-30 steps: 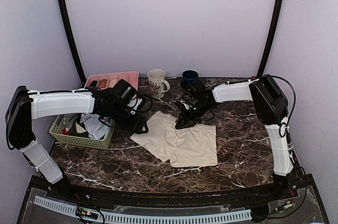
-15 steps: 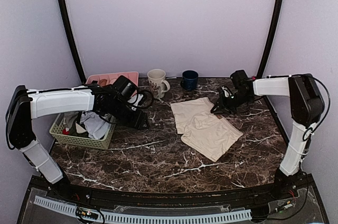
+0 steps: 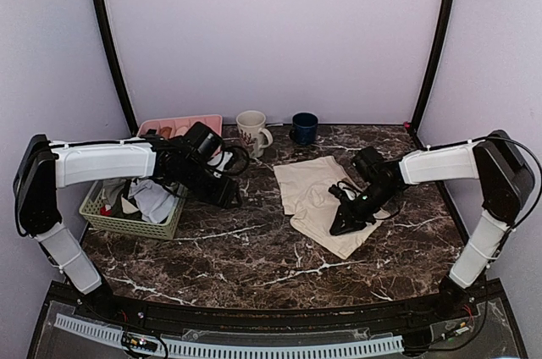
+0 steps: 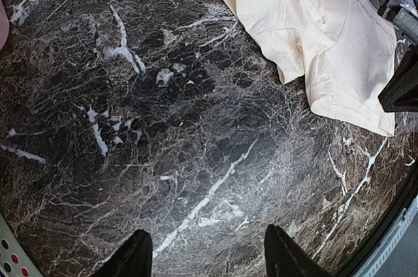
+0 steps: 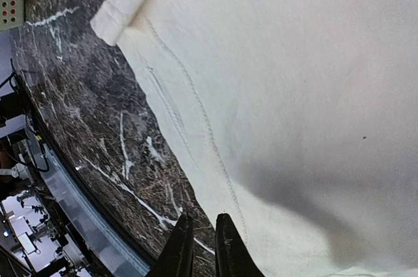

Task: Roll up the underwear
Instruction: Move the underwear to the center of the board, then pick up the underwear from the center of the board.

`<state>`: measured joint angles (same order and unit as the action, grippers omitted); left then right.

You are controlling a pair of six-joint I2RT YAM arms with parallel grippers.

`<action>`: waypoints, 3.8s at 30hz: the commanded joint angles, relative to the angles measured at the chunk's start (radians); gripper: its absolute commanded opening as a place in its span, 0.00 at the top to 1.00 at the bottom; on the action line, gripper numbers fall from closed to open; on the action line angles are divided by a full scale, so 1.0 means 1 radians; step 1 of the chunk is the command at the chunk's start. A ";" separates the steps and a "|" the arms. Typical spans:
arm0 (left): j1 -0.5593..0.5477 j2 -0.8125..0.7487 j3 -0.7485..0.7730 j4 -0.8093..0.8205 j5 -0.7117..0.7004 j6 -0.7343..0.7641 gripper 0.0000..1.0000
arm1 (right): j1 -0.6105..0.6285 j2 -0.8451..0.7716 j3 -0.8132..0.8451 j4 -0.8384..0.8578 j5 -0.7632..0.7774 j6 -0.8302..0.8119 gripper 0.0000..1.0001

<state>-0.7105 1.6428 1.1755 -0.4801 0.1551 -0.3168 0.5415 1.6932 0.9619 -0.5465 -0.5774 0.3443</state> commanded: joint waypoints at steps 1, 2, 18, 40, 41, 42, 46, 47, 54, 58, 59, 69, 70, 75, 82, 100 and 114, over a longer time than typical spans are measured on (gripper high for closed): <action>0.004 -0.054 -0.038 0.007 0.008 0.010 0.39 | 0.049 0.068 -0.029 -0.011 0.012 -0.033 0.87; 0.005 -0.060 -0.045 0.006 0.006 0.009 0.39 | 0.062 0.090 -0.034 -0.005 0.002 -0.031 0.88; 0.005 -0.136 -0.151 0.056 0.098 0.013 0.38 | 0.394 0.248 0.353 0.016 -0.179 0.102 0.81; -0.221 0.395 0.154 0.195 0.317 -0.007 0.48 | -0.040 -0.043 0.082 -0.090 -0.051 -0.047 0.75; -0.221 0.393 0.132 0.185 0.314 -0.004 0.48 | -0.044 -0.042 0.086 -0.089 -0.051 -0.049 0.75; -0.221 0.385 0.102 0.173 0.307 0.003 0.48 | -0.047 -0.040 0.089 -0.090 -0.051 -0.053 0.75; -0.219 0.328 -0.040 0.149 0.298 0.022 0.49 | -0.057 -0.034 0.104 -0.095 -0.055 -0.064 0.75; -0.219 0.308 -0.077 0.144 0.291 0.027 0.49 | -0.057 -0.035 0.106 -0.094 -0.056 -0.066 0.75; -0.219 0.187 -0.245 0.106 0.257 0.062 0.50 | -0.058 -0.058 0.059 -0.030 -0.099 -0.030 0.74; -0.215 0.090 -0.214 0.087 0.300 0.108 0.48 | -0.058 -0.056 0.083 -0.010 -0.097 -0.034 0.73; -0.205 0.065 -0.195 0.085 0.315 0.120 0.47 | -0.060 -0.045 0.105 -0.011 -0.090 -0.041 0.72; 0.086 0.054 0.017 0.158 0.414 0.121 0.41 | -0.186 0.164 0.352 0.002 0.007 -0.148 0.64; 0.102 0.070 0.042 0.155 0.421 0.126 0.41 | -0.189 0.189 0.381 -0.003 0.011 -0.168 0.63; 0.168 0.143 0.118 0.179 0.431 0.118 0.40 | -0.192 0.327 0.516 -0.057 -0.030 -0.272 0.59; 0.202 0.215 0.183 0.220 0.457 0.084 0.40 | -0.193 0.458 0.592 -0.091 -0.105 -0.354 0.59; 0.204 0.451 0.396 0.166 0.340 0.163 0.47 | -0.199 0.548 0.503 -0.057 -0.223 -0.375 0.75; 0.207 0.531 0.461 0.161 0.340 0.189 0.49 | -0.202 0.453 0.503 -0.078 0.016 -0.384 0.67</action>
<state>-0.5083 2.1803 1.6058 -0.3054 0.4969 -0.1566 0.3424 2.1769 1.4940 -0.6006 -0.7441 -0.0216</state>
